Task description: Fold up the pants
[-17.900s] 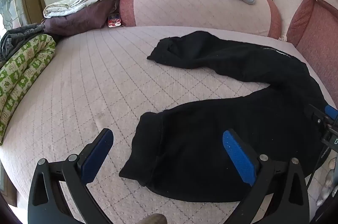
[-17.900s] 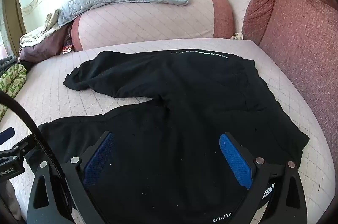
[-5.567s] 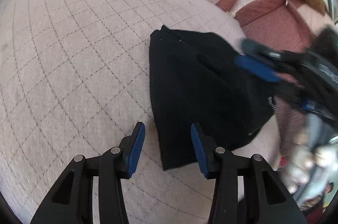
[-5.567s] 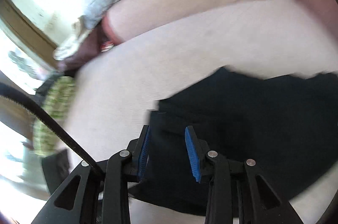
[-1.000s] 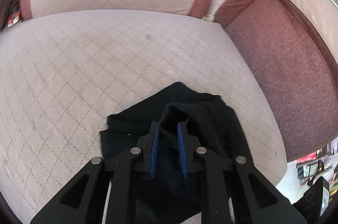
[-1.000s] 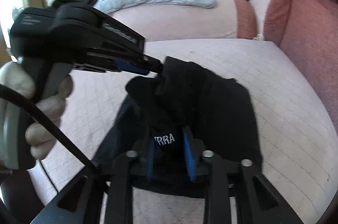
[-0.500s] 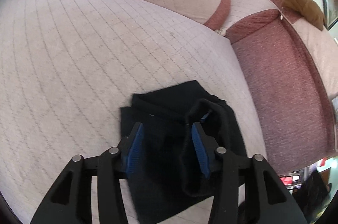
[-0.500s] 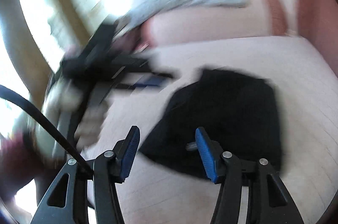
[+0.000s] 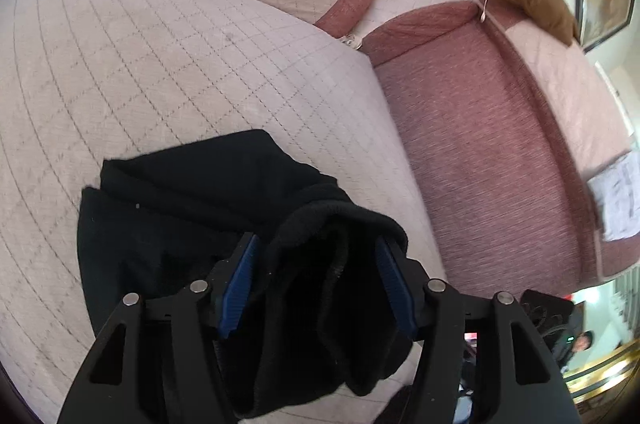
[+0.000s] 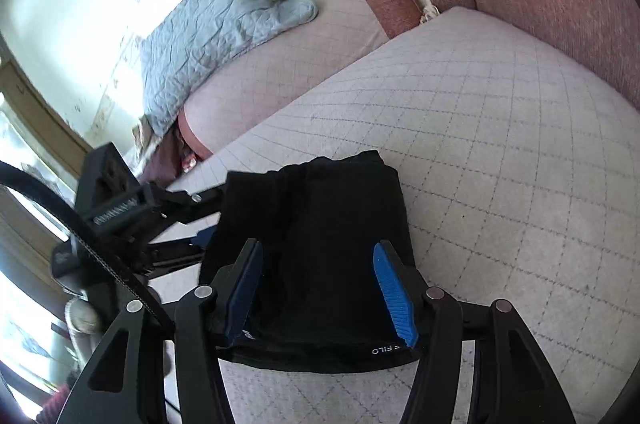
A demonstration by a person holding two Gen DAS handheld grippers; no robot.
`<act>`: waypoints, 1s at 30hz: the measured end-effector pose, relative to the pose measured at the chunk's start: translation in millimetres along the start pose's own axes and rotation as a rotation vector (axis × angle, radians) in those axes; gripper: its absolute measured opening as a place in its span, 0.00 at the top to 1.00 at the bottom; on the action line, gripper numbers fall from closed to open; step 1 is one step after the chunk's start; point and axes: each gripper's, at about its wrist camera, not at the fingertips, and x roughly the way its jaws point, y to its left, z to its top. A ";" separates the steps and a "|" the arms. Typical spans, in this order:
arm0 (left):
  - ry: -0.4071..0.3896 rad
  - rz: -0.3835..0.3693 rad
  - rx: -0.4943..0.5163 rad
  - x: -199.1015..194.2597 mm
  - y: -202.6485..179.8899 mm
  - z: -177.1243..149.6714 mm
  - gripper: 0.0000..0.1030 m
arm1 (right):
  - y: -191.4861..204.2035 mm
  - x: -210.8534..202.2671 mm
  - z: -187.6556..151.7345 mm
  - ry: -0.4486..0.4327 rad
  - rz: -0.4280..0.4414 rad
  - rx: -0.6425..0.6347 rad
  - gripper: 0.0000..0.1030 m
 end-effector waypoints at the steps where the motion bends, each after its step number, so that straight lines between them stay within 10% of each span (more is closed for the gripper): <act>1: 0.001 -0.018 -0.010 -2.6 2.7 -1.3 0.41 | 1.9 -0.2 0.4 -0.004 -0.013 -0.013 0.38; 8: -0.036 -0.109 -0.048 -22.7 11.5 -4.0 0.30 | -6.6 -8.5 3.2 -0.034 -0.015 0.036 0.38; 18: -0.007 0.086 0.109 3.6 -16.5 -14.4 0.22 | -19.9 -9.0 4.8 -0.023 0.012 0.110 0.38; 19: 0.018 0.137 0.121 11.4 -17.6 -16.2 0.25 | -19.4 -8.5 4.9 -0.023 0.004 0.106 0.38; 22: 0.105 0.265 0.167 36.0 -22.5 -22.0 0.78 | -20.1 -5.8 4.9 -0.018 -0.017 0.108 0.38; 30: -0.005 0.265 0.162 -15.5 -18.6 -28.7 0.82 | -26.1 -5.6 1.7 -0.026 -0.049 0.128 0.38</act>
